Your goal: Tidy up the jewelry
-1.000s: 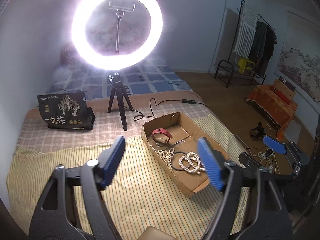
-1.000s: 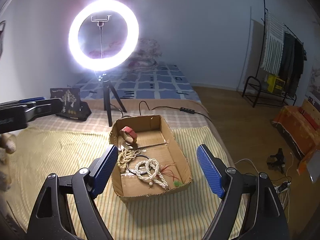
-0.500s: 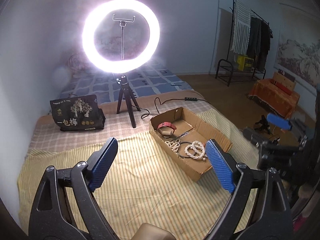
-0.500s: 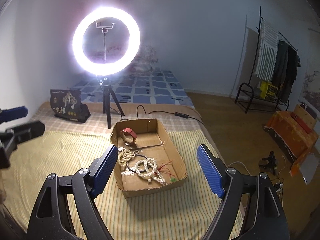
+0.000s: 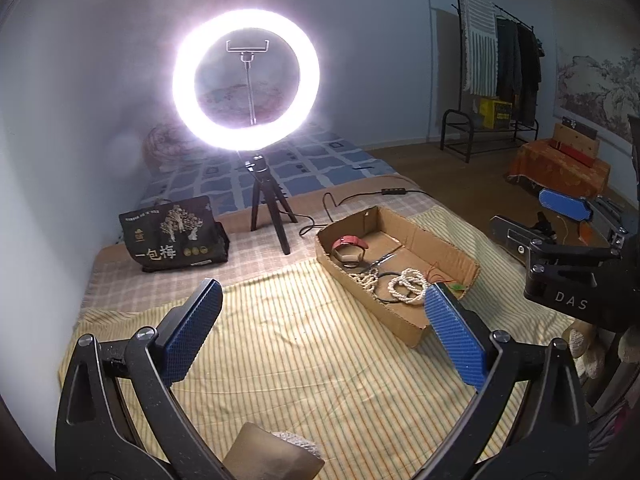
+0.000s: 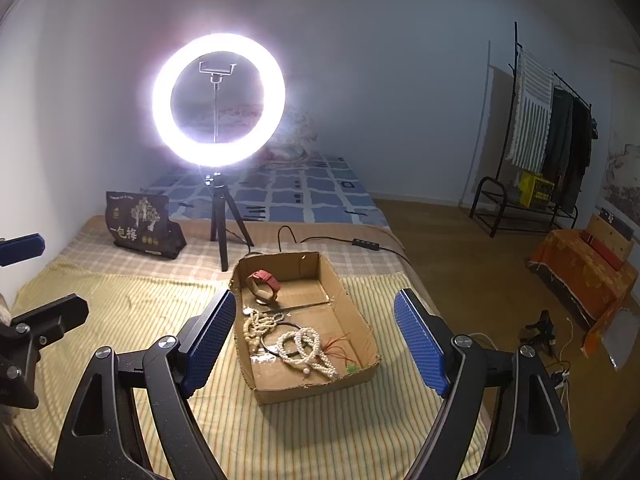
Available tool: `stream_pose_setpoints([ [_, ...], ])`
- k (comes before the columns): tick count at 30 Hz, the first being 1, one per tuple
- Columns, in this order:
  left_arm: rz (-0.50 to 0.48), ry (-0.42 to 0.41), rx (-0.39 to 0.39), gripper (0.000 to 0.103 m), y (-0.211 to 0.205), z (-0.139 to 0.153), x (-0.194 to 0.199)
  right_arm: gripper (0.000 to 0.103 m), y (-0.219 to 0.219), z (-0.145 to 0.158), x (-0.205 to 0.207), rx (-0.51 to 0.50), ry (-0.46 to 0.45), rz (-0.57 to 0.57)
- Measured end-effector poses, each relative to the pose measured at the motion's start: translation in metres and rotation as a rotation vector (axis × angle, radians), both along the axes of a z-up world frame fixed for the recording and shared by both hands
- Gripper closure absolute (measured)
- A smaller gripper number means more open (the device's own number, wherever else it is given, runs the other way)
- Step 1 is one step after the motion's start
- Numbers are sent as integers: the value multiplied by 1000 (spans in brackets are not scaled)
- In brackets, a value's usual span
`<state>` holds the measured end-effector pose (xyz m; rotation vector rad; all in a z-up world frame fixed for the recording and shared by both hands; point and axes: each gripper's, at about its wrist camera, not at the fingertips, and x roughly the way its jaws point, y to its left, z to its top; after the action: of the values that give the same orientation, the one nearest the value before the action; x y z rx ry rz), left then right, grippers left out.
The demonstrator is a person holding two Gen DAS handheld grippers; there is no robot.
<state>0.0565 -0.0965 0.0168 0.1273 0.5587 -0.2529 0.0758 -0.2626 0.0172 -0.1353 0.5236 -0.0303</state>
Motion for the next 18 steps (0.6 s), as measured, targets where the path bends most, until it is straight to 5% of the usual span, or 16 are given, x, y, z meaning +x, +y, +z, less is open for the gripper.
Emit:
stream_pose_setpoints([
  [18, 3, 5, 0, 0, 1, 0, 0, 22, 4, -3, 1, 1, 11, 7],
])
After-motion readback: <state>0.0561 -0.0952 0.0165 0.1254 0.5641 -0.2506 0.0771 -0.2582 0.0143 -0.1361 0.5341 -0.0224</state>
